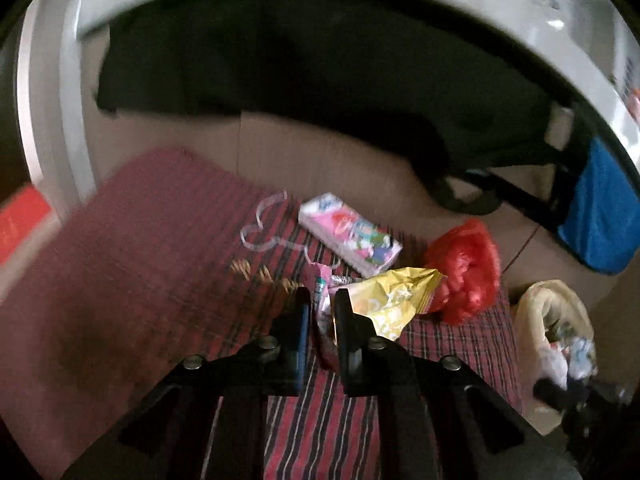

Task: Collect trash
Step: 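Grasp the yellow snack bag with the left tool while the right tool holds the tissue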

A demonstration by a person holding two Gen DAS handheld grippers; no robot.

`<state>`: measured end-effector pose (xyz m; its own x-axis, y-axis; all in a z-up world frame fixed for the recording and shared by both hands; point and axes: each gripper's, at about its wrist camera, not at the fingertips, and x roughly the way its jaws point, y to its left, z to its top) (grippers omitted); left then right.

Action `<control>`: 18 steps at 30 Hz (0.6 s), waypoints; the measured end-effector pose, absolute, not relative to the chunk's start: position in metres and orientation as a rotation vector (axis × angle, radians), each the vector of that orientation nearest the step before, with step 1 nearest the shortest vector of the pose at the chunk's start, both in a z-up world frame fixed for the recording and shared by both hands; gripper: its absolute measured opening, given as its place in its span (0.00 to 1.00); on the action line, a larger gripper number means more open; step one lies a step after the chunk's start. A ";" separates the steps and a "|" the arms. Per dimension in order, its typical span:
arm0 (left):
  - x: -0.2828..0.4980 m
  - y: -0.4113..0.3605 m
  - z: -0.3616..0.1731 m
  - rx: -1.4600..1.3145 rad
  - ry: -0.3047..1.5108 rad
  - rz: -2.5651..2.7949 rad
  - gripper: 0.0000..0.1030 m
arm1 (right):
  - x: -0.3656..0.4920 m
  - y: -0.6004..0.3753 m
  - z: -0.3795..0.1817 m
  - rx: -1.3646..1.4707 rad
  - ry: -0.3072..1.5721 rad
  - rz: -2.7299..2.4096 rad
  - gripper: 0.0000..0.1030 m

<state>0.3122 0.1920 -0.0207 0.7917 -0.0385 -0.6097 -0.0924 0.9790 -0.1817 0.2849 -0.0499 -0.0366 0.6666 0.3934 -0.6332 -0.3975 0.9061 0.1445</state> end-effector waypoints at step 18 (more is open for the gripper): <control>0.206 0.089 0.083 -0.035 0.289 -0.053 0.10 | 0.236 -0.108 0.065 -0.057 0.456 0.382 0.19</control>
<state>0.2060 0.0887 0.0829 0.9572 -0.0569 -0.2838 0.0468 0.9980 -0.0425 0.2355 -0.1082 0.0648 0.8285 0.3467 -0.4397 -0.3718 0.9278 0.0310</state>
